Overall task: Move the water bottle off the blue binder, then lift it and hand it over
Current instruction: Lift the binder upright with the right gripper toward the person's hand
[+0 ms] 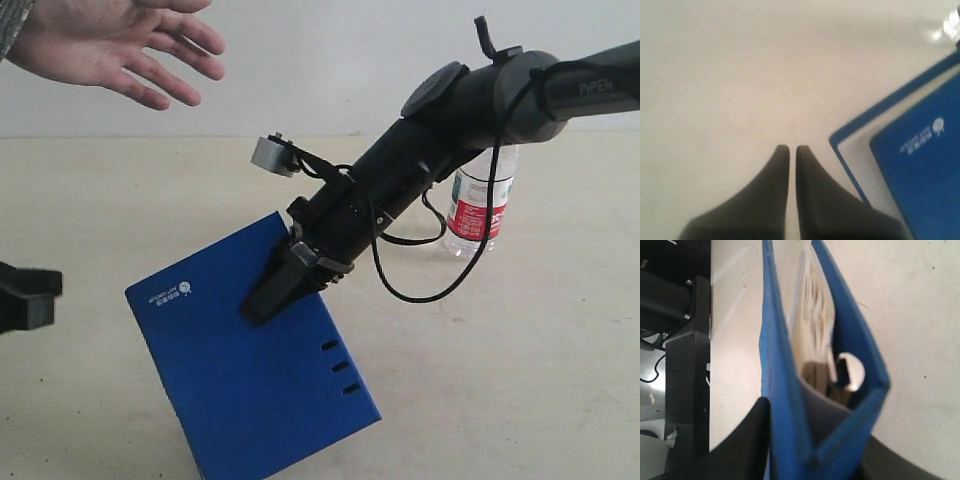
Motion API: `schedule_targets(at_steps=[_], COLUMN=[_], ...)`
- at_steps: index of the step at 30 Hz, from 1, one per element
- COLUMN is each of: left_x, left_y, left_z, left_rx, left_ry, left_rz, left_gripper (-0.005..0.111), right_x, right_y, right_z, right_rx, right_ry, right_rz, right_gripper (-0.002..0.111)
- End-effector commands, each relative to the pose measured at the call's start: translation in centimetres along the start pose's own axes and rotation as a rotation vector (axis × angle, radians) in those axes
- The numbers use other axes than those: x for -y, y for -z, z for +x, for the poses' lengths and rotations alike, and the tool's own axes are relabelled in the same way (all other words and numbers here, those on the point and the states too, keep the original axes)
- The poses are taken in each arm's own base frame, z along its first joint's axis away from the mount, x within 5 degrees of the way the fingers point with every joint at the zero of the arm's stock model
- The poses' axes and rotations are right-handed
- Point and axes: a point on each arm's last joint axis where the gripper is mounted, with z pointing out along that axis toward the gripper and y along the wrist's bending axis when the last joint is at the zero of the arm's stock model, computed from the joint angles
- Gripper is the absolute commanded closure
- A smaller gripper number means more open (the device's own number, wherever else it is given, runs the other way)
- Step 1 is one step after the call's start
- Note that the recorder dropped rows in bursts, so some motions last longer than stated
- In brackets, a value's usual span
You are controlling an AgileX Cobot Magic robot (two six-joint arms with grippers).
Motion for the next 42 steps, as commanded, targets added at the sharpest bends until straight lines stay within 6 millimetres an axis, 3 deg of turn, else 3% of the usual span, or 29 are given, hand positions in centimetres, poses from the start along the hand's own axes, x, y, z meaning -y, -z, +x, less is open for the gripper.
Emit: schedule_targets(at_steps=[1, 6, 12, 18, 21, 24, 28, 30, 38, 42], left_x=[0.2, 0.9, 2.0, 2.3, 1.8, 0.9, -0.6, -0.7, -1.0, -1.0], left_y=[4.4, 9.9, 13.8, 14.9, 14.1, 12.5, 10.0, 10.0, 10.0, 10.0], left_z=[-2.0, -2.1, -0.6, 0.5, 1.4, 3.1, 6.6, 6.6, 6.7, 6.7], left_rx=[0.231, 0.495, 0.716, 0.794, 0.764, 0.690, 0.575, 0.583, 0.574, 0.574], left_ry=[-0.015, -0.046, -0.083, -0.098, -0.085, -0.033, 0.085, 0.150, 0.145, 0.145], left_rz=[-0.125, -0.222, -0.220, -0.213, -0.235, -0.275, -0.320, -0.316, -0.349, -0.349], left_gripper=[0.102, 0.102, 0.102, 0.102, 0.102, 0.102, 0.102, 0.102, 0.102, 0.102], right_x=[-0.7, -3.0, -8.6, -16.5, -19.7, -21.6, -20.7, -19.5, -13.8, -13.6], right_y=[1.5, 3.5, 7.9, 12.2, 12.2, 10.5, 8.5, 7.8, 6.9, 7.3], right_z=[-0.3, -1.2, -2.4, -1.5, 0.9, 3.9, 4.7, 4.4, 1.0, -0.8], right_rx=[-0.021, -0.020, -0.014, 0.058, 0.069, 0.053, 0.193, 0.264, 0.405, 0.440], right_ry=[0.076, 0.128, 0.188, 0.228, 0.207, 0.189, 0.209, 0.210, 0.202, 0.213], right_rz=[0.071, 0.123, 0.263, 0.388, 0.381, 0.359, 0.508, 0.593, 0.831, 0.831], right_gripper=[0.109, 0.109, 0.109, 0.109, 0.109, 0.109, 0.109, 0.109, 0.109, 0.109])
